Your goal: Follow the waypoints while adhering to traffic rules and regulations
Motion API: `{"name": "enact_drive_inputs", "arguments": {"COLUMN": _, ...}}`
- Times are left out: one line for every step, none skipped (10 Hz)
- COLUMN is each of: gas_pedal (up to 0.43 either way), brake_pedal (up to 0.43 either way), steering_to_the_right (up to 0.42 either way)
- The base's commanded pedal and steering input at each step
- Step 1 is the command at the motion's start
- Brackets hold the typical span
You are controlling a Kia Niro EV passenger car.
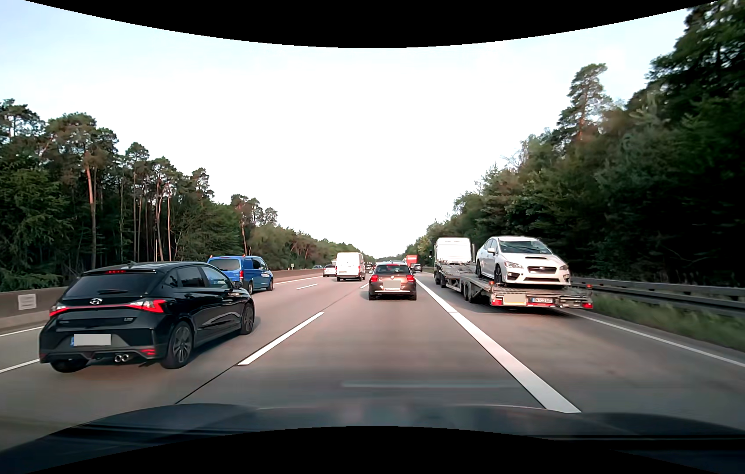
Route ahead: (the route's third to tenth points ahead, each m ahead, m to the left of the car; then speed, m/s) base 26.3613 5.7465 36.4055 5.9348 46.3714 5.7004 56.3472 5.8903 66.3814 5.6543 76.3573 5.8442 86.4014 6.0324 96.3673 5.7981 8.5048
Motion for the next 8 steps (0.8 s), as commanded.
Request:
{"name": "enact_drive_inputs", "arguments": {"gas_pedal": 0.15, "brake_pedal": 0.0, "steering_to_the_right": -0.002}}
{"name": "enact_drive_inputs", "arguments": {"gas_pedal": 0.15, "brake_pedal": 0.0, "steering_to_the_right": -0.002}}
{"name": "enact_drive_inputs", "arguments": {"gas_pedal": 0.157, "brake_pedal": 0.0, "steering_to_the_right": -0.002}}
{"name": "enact_drive_inputs", "arguments": {"gas_pedal": 0.157, "brake_pedal": 0.0, "steering_to_the_right": -0.002}}
{"name": "enact_drive_inputs", "arguments": {"gas_pedal": 0.157, "brake_pedal": 0.0, "steering_to_the_right": -0.002}}
{"name": "enact_drive_inputs", "arguments": {"gas_pedal": 0.157, "brake_pedal": 0.0, "steering_to_the_right": -0.002}}
{"name": "enact_drive_inputs", "arguments": {"gas_pedal": 0.157, "brake_pedal": 0.0, "steering_to_the_right": -0.002}}
{"name": "enact_drive_inputs", "arguments": {"gas_pedal": 0.157, "brake_pedal": 0.0, "steering_to_the_right": -0.002}}
